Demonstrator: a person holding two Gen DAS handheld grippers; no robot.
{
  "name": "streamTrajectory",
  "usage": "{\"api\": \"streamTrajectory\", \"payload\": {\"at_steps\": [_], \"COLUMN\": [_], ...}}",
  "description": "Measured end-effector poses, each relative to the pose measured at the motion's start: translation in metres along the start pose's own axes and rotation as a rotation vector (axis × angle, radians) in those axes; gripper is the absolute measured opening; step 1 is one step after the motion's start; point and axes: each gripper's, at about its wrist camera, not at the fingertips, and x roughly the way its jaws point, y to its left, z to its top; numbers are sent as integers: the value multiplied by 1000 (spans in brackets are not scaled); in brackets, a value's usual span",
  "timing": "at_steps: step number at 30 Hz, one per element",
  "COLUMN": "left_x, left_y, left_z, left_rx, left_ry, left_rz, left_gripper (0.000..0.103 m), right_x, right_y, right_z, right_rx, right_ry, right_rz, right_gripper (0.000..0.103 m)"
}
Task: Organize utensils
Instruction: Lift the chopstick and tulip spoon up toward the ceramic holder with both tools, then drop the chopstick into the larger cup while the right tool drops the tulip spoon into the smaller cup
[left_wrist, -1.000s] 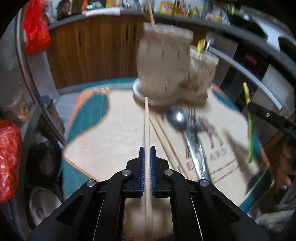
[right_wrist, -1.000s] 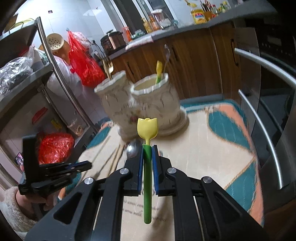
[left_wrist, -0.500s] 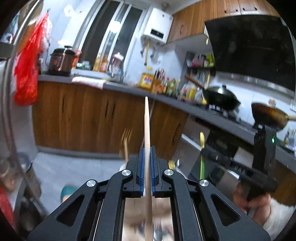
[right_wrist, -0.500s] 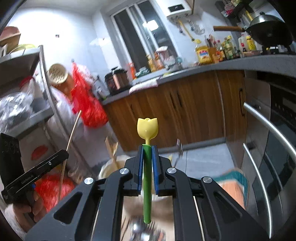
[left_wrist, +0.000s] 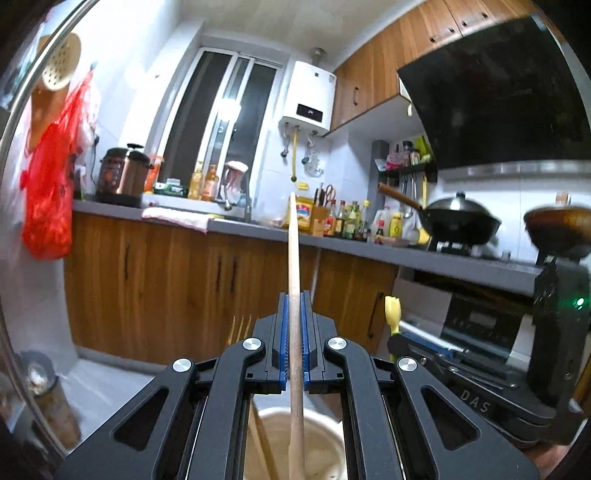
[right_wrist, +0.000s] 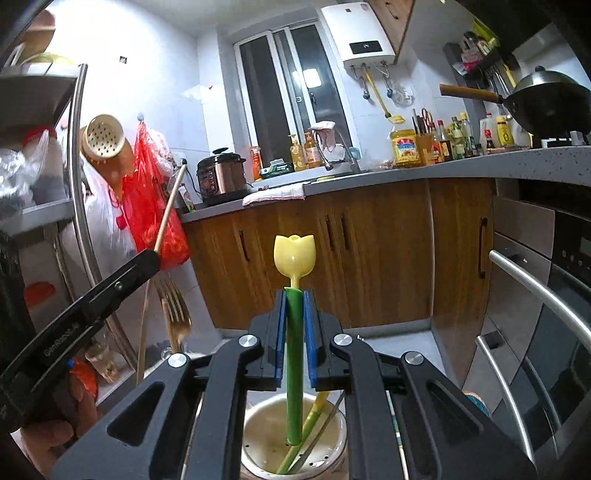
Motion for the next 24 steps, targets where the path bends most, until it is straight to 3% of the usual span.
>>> {"api": "streamTrajectory", "payload": {"at_steps": [8,18,22,24], "left_x": [-12,-31,-35,-40], "left_y": [7,16,14,15], "left_z": [-25,-37,-35,-33], "left_rx": [35,18,48,42], "left_ry": [90,332,353,355], "left_rz": [-13,-31,-13,-8], "left_gripper": [7,7,7,14], "right_x": [3,-3,-1,-1], "right_y": [-9,-16,-18,-20], "right_z": [-24,-37,-41,-43], "right_rx": [-8,54,65,83], "right_ry": [63,200,237,256], "right_rz": [42,102,87,84], "right_gripper": [9,10,10,10]}}
